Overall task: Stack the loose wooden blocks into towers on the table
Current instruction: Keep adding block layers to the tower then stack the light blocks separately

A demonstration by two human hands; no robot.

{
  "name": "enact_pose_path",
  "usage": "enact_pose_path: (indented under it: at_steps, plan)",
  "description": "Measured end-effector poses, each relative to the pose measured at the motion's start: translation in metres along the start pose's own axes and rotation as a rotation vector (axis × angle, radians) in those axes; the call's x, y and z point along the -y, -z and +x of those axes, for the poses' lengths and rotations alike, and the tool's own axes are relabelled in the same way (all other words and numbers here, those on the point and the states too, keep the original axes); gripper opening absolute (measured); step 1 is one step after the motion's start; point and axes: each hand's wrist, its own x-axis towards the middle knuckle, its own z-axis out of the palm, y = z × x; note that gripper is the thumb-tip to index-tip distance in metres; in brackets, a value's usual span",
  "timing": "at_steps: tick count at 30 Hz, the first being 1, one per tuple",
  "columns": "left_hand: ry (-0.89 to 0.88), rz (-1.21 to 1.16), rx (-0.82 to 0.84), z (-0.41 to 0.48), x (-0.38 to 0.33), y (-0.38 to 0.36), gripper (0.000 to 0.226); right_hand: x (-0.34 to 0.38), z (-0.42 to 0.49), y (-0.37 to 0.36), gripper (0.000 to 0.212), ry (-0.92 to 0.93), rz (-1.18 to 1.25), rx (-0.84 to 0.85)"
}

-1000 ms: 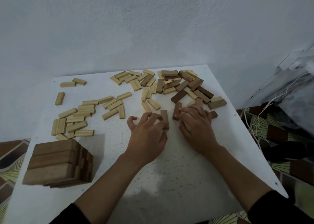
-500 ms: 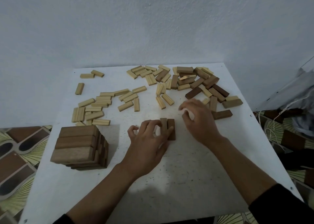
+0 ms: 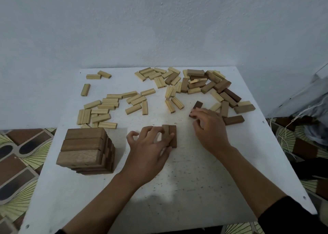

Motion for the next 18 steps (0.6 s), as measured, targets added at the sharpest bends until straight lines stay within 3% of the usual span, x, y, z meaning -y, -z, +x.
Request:
enact_pose_path:
  at_steps: [7,13,15,18]
  plan:
    - [0.007,-0.078,-0.053,-0.013,0.002,-0.003,0.038,0.034,-0.051,0.0,0.025,0.145,0.202,0.147]
    - [0.064,-0.241,0.014,-0.022,0.005,-0.001,0.045,0.037,-0.04,0.01,0.025,0.137,0.421,0.18]
    - [0.103,-0.306,0.051,-0.021,0.006,0.0,0.055,0.034,-0.032,0.015,0.037,0.122,0.408,0.22]
    - [0.105,-0.348,0.061,-0.016,0.009,0.0,0.069,0.029,-0.021,0.017,0.077,0.052,0.241,0.423]
